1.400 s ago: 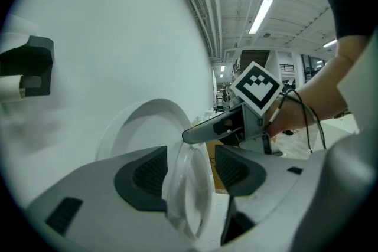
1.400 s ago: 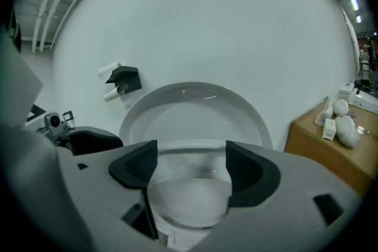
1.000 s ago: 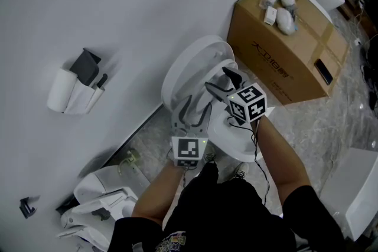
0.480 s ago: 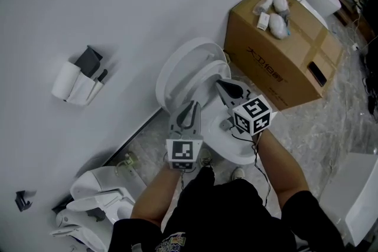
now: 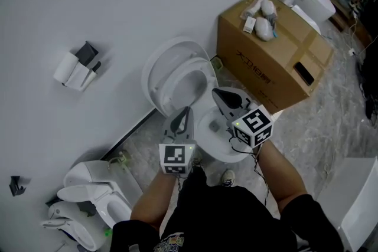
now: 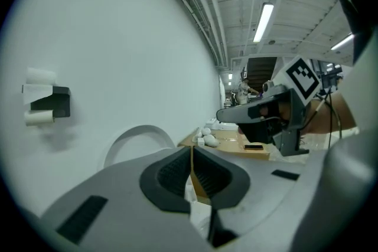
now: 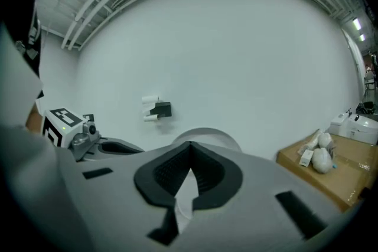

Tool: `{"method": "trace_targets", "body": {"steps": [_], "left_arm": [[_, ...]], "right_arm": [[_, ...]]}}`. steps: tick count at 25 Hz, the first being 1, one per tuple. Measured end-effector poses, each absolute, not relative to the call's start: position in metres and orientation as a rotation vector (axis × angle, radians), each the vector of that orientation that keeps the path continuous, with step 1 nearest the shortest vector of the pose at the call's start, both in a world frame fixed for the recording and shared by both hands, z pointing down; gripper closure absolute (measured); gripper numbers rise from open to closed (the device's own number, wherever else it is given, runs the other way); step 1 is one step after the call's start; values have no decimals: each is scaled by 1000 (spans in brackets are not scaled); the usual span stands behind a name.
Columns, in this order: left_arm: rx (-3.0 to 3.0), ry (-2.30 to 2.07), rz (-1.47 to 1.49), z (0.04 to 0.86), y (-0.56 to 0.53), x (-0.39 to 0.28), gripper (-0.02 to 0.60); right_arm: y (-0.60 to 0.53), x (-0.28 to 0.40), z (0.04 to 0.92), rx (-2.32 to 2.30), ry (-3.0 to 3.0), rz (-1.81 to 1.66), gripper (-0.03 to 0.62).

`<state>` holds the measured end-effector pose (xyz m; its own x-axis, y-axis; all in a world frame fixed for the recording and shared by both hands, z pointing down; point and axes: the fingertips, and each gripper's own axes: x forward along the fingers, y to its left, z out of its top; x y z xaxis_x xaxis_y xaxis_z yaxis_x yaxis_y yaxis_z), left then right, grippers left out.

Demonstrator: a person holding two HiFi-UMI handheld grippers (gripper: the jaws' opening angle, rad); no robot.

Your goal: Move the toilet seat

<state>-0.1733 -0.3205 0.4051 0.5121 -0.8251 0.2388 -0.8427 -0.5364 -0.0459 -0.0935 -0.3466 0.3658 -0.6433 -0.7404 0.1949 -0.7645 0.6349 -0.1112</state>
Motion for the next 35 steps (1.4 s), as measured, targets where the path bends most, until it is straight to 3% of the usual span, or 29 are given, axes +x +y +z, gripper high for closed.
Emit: {"method": "trace_targets", "body": {"steps": [16,22,35], "left_arm": [[2601,-1596,269,374,-188,-125,568],[2541,-1650,253,365,-159,-149,568],[2499,-1685,206,360,-79,-268,568]], "right_arm": [[-215,-38,347,1120,-2811,290,594],[-194,-67,351,1040,-2838,334,594],[-123,-182,350,1029,-2835,349,594]]}}
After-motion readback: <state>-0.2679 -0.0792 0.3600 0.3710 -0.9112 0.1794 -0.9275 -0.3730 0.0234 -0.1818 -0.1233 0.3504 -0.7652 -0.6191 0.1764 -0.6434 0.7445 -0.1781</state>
